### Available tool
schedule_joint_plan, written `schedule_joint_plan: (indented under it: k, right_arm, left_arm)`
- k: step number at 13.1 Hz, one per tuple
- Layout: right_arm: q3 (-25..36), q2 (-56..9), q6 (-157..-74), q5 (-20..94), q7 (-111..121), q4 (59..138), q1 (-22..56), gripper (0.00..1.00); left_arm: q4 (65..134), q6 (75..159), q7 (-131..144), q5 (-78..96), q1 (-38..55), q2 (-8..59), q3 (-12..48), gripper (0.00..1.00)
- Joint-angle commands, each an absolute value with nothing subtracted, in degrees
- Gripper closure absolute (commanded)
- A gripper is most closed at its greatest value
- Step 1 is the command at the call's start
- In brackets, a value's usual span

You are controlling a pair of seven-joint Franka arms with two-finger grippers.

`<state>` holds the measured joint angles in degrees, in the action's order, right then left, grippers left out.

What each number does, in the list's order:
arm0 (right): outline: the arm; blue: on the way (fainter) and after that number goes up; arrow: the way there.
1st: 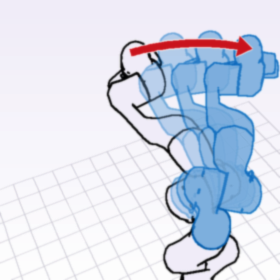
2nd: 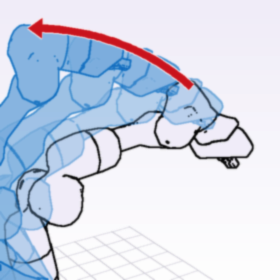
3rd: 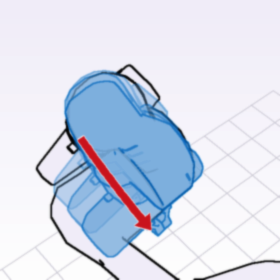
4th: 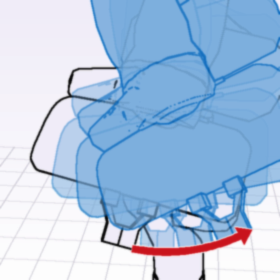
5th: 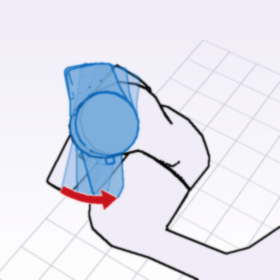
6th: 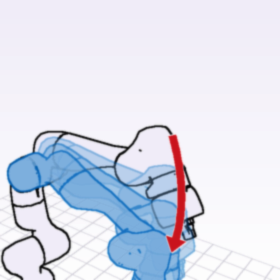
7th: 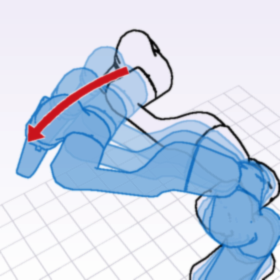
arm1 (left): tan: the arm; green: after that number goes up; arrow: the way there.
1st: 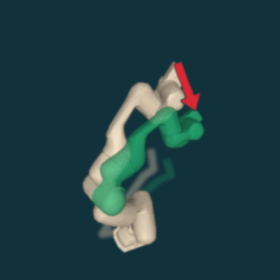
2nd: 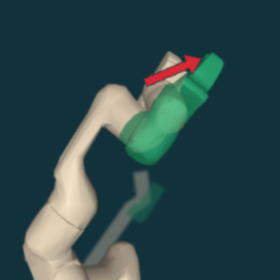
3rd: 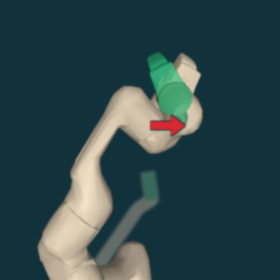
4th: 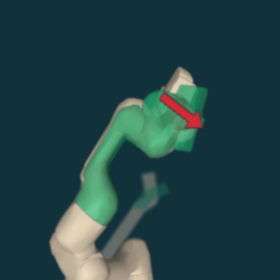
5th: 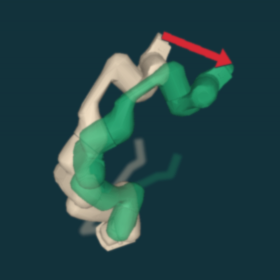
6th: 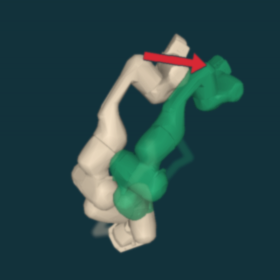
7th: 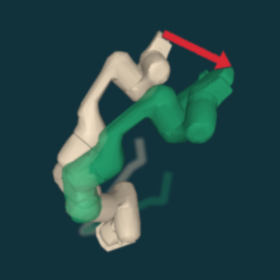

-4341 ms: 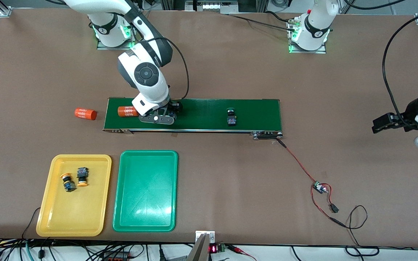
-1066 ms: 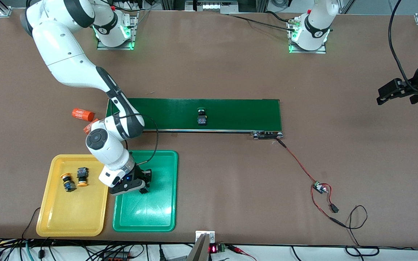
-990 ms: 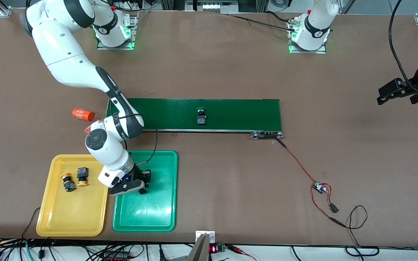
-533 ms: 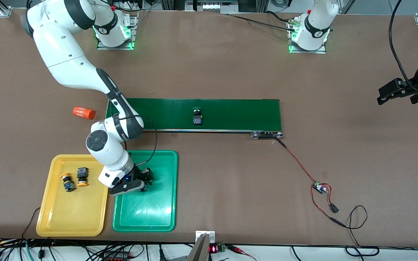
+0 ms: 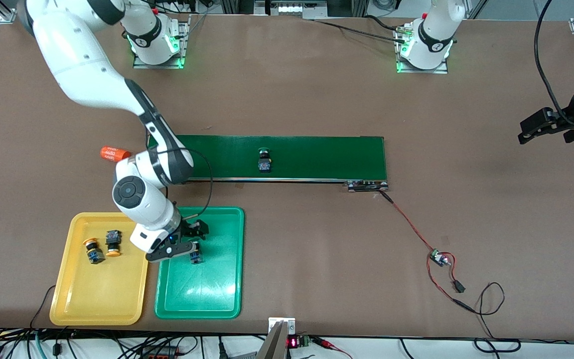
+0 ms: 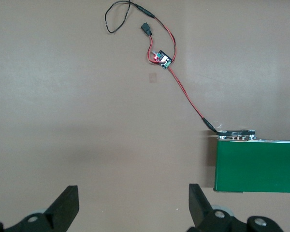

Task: Sort buttons by color to trays
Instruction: 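Release the button in the green tray and move the right gripper to the belt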

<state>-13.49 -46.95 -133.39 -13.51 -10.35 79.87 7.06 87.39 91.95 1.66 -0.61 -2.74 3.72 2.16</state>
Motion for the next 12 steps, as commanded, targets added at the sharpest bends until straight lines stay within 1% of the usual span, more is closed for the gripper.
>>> schedule_joint_plan:
  k: [1,3,4,6,9,11,12]
  right_arm:
    - [-13.36,-40.18,-123.61,-13.98,-15.37,83.67,9.22,0.0]
    - [-13.45,-37.72,-116.05,-13.8,-19.23,83.76,10.63,0.0]
    - [-13.53,-36.92,-114.01,-13.45,-21.16,84.02,11.94,0.0]
    - [-14.23,-36.21,-112.68,-11.53,-26.43,85.07,12.92,0.0]
    - [-15.12,-34.99,-112.76,-9.06,-32.76,87.44,12.92,0.0]
    - [-15.03,-34.11,-112.68,-3.37,-35.67,88.33,12.83,0.0]
    - [-15.03,-33.58,-112.59,-2.73,-36.29,88.94,12.92,0.0]
  left_arm:
    - [87.71,91.49,0.26,0.79,-3.25,2.73,2.29,0.0]
    - [87.71,91.41,0.26,0.79,-3.34,2.73,2.2,0.0]
    - [87.71,91.41,0.26,0.79,-3.34,2.81,2.2,0.0]
    - [87.71,91.41,0.26,0.79,-3.34,2.81,2.2,0.0]
    - [87.8,91.41,0.26,0.79,-3.34,2.81,2.11,0.0]
    - [87.8,91.41,0.26,0.79,-3.34,2.81,2.02,0.0]
    - [87.8,91.41,0.26,0.79,-3.34,2.81,2.02,0.0]
